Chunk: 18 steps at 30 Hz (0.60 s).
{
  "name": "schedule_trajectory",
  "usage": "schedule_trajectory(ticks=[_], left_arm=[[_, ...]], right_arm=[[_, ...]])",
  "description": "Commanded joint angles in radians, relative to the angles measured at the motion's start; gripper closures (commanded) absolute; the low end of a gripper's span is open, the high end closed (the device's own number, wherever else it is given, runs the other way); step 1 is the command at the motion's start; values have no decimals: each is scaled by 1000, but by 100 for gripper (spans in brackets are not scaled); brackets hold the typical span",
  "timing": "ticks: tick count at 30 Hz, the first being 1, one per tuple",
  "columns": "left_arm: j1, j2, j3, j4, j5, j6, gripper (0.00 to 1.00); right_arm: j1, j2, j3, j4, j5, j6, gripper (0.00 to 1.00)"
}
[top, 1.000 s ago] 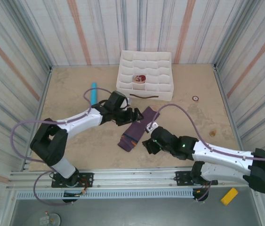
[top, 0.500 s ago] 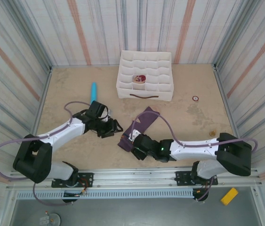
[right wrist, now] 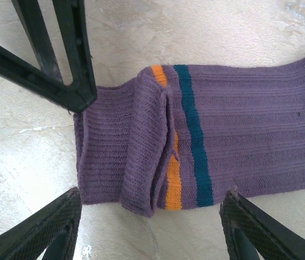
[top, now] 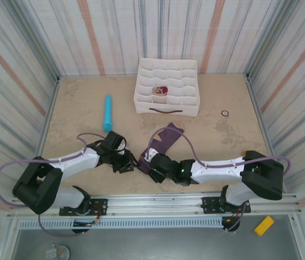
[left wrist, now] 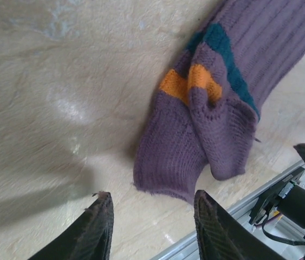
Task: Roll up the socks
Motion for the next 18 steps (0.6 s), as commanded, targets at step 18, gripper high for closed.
schedule_trajectory(ticks=[18], left_arm=[[-29, 91, -13, 147, 19, -102, 93]], right_arm=[[8, 5, -6, -18, -43, -49, 34]])
